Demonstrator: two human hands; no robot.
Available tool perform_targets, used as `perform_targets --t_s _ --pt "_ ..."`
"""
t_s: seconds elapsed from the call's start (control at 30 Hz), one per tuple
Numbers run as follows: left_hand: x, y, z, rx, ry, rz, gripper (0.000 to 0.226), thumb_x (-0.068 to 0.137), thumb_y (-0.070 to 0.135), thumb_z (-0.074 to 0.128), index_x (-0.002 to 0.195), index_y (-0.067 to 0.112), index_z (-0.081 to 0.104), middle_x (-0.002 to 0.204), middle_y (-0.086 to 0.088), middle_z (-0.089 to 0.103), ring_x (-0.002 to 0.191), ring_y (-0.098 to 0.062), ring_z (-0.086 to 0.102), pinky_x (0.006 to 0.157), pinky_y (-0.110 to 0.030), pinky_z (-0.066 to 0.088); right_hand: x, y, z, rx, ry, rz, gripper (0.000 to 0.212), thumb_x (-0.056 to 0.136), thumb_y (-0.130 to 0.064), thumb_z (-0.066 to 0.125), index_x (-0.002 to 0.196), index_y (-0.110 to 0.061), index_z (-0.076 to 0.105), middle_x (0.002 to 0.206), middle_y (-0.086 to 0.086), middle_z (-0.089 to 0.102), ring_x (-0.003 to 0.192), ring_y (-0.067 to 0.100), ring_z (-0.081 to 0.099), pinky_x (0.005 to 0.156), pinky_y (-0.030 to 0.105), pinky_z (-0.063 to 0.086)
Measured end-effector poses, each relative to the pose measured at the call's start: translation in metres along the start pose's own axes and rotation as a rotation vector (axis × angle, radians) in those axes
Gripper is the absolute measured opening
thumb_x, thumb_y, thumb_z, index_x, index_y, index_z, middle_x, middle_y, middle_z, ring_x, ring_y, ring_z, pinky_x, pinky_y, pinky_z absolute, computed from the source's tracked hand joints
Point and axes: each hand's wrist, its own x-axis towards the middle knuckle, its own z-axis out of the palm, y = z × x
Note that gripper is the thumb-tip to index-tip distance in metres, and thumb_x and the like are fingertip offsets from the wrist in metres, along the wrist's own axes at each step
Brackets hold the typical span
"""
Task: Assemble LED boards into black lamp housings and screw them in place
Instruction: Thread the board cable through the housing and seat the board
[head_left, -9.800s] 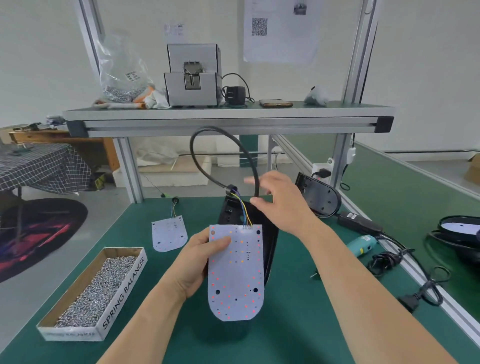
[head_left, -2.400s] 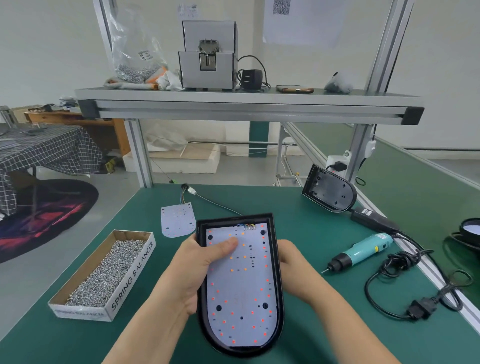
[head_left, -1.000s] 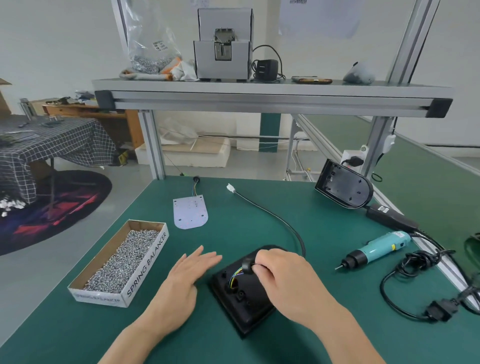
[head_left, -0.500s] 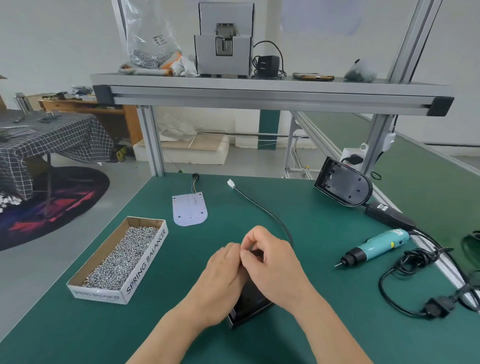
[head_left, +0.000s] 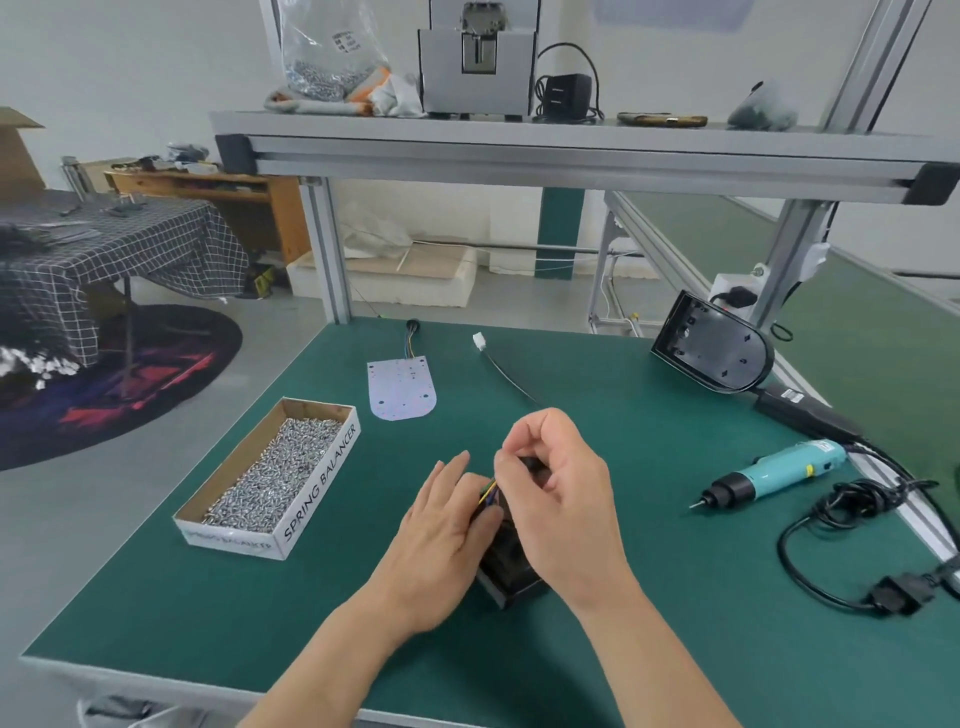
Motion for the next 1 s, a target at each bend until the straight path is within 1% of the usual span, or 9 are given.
perform_targets --t_s 0.17,0.3,0.37,0.5,0.57,0.73,0.83,0.9,1.0 --pt "0.002 0.015 -0.005 -0.172 0.165 -0.079 0.031 0.101 0.032 0.053 0.103 0.063 0.054 0.15 0.022 0.028 0.143 -0.006 0.019 0.106 -0.022 0.021 0.005 -0.007 -0.012 0.218 0.069 0.005 0.016 0.087 -0.011 0.061 0.084 -0.026 0.056 0.067 -0.011 0.059 0.055 0.002 0.054 0.054 0.012 0.042" --pt "0.003 0.024 -0.011 -0.24 0.184 -0.033 0.027 0.097 0.033 0.062 0.11 0.056 0.062 0.161 0.015 0.015 0.15 0.0 0.006 0.117 -0.029 0.021 0.001 -0.013 -0.015 0.252 0.119 -0.054 0.021 0.087 -0.01 0.062 0.084 -0.03 0.054 0.063 -0.013 0.054 0.057 0.003 0.048 0.057 0.011 0.043" --pt "0.006 0.029 -0.014 -0.252 0.175 -0.048 0.029 0.096 0.033 0.064 0.108 0.059 0.062 0.16 0.018 0.012 0.14 0.015 0.015 0.11 -0.012 0.023 0.002 -0.015 -0.017 0.282 0.139 -0.047 0.02 0.087 -0.011 0.062 0.084 -0.029 0.054 0.063 -0.015 0.051 0.057 0.003 0.045 0.057 0.013 0.042" --pt "0.014 0.042 -0.02 -0.254 0.256 -0.051 0.035 0.091 0.027 0.071 0.098 0.059 0.061 0.144 0.02 0.036 0.123 0.02 0.034 0.099 -0.007 0.033 0.01 -0.021 -0.031 0.301 0.106 0.048 0.012 0.089 -0.015 0.063 0.088 -0.024 0.056 0.066 -0.007 0.053 0.053 0.01 0.043 0.052 0.019 0.038" --pt "0.017 0.047 -0.024 -0.221 0.311 -0.008 0.036 0.088 0.023 0.074 0.099 0.057 0.065 0.135 0.019 0.042 0.12 0.015 0.04 0.098 -0.005 0.032 0.015 -0.029 -0.045 0.181 0.074 0.072 0.014 0.095 -0.008 0.063 0.091 -0.02 0.057 0.069 -0.005 0.059 0.046 0.013 0.046 0.048 0.02 0.039" --pt "0.021 0.06 -0.037 0.012 0.334 0.051 0.027 0.088 0.028 0.073 0.113 0.04 0.073 0.123 0.018 0.04 0.101 0.006 0.045 0.091 -0.016 0.037 0.006 -0.05 -0.074 -0.785 0.176 -0.205 0.015 0.093 -0.018 0.064 0.104 -0.028 0.065 0.115 -0.018 0.055 0.071 0.012 0.061 0.068 0.035 0.051" --pt "0.023 0.075 -0.045 0.166 0.33 0.1 0.027 0.088 0.03 0.073 0.114 0.038 0.072 0.12 0.016 0.042 0.085 -0.007 0.051 0.079 -0.019 0.035 0.002 -0.056 -0.067 -0.837 0.051 -0.275 0.028 0.097 -0.022 0.057 0.124 -0.024 0.063 0.135 -0.008 0.054 0.098 0.013 0.061 0.079 0.035 0.052" --pt "0.024 0.086 -0.051 0.23 0.31 0.13 0.026 0.087 0.028 0.071 0.112 0.037 0.071 0.121 0.014 0.042 0.086 -0.013 0.054 0.076 -0.023 0.036 0.006 -0.052 -0.059 -0.915 -0.15 -0.151 0.023 0.104 -0.03 0.044 0.124 -0.022 0.055 0.123 -0.007 0.056 0.107 0.02 0.059 0.085 0.037 0.049" --pt "0.026 0.092 -0.06 0.31 0.255 0.174 0.029 0.087 0.026 0.068 0.114 0.036 0.069 0.127 0.012 0.04 0.095 -0.013 0.057 0.079 -0.028 0.043 0.008 -0.039 -0.052 -0.968 -0.269 -0.124 0.015 0.107 -0.037 0.032 0.098 -0.027 0.036 0.094 -0.011 0.046 0.089 0.02 0.051 0.072 0.036 0.039"
